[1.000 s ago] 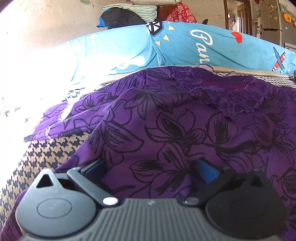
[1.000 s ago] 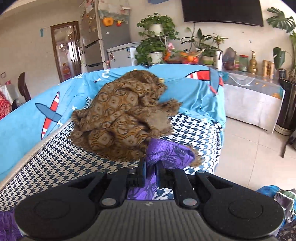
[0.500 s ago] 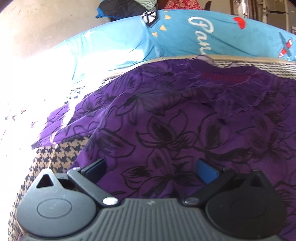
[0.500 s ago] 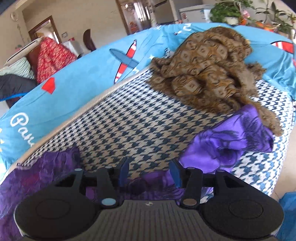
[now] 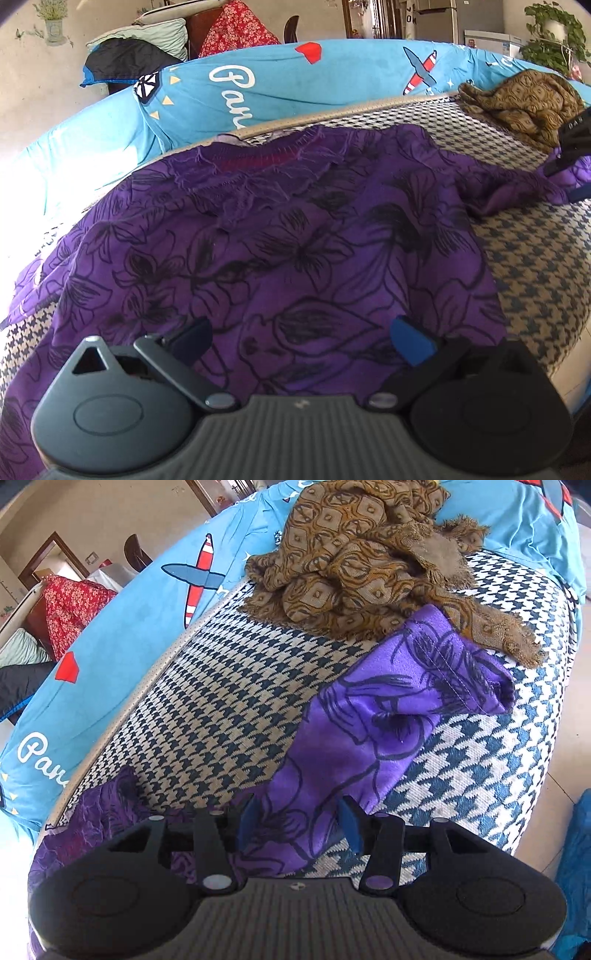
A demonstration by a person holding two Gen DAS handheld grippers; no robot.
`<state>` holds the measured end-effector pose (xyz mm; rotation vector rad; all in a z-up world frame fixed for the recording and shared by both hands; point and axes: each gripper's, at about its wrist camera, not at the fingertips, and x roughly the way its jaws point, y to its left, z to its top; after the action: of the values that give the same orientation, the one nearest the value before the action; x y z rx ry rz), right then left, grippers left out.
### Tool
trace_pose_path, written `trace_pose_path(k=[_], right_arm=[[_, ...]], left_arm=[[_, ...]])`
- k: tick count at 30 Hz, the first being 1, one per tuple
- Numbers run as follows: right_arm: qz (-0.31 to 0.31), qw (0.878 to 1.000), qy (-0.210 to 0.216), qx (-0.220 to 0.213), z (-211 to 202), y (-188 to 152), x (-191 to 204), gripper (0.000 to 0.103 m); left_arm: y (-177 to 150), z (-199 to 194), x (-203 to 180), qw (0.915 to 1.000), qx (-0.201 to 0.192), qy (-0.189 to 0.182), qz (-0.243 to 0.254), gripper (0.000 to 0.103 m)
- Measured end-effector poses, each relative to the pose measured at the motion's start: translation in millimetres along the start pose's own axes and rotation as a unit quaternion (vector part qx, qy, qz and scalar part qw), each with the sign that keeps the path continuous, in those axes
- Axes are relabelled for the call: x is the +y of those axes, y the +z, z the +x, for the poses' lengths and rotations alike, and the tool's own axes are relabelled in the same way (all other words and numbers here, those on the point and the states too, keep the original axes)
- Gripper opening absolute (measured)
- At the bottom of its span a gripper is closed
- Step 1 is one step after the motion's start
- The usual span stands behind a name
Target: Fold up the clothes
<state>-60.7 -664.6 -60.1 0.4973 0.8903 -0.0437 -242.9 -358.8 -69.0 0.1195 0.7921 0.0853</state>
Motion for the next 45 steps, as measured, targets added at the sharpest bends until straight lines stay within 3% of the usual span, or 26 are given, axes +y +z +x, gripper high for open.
trace_pose_path(k=[7,11,14,25,30,34,39,45], right_arm=[[0.007,0.999,0.002,0.038,0.0,-10.4,-1.8,0.048],[-0.022,1.0,-0.01,-0.007,-11.1,-11.1,12.0,0.048],[-0.054,0.997,0.01,-0.049,-17.5,-9.3,24.8,0.048],[-0.085,0.993,-0.009,-0.075,3.3,-0.1,38.6,0.048],[-0.103,0.994,0.017,-0.031,21.7,-2.2,38.2,0.046],[-0.141,0.99,-0.017,-0.013,26.9,-7.8,40.3,0.033],[-0.093,0.995,-0.037,0.025,9.5,-13.2,18.7,0.032],[-0.125,0.987,-0.086,0.052,-7.0,-31.6,12.2,0.036]], left_arm=[[-7.3,5.7,7.2,0.9986,0.033,-0.011,-0.04,0.103],[-7.2,8.8,9.2,0.998,0.043,-0.009,-0.046,0.103],[-6.3,9.6,6.8,0.9979,0.048,-0.003,-0.044,0.103],[-4.1,11.0,5.0,0.9971,0.057,0.004,-0.049,0.103],[-2.4,11.2,2.9,0.9969,0.063,0.01,-0.046,0.103],[0.0,11.6,3.7,0.9962,0.072,0.008,-0.048,0.103],[1.2,11.4,4.7,0.9953,0.081,0.007,-0.053,0.103],[1.1,9.3,9.2,0.9939,0.092,-0.002,-0.061,0.103]])
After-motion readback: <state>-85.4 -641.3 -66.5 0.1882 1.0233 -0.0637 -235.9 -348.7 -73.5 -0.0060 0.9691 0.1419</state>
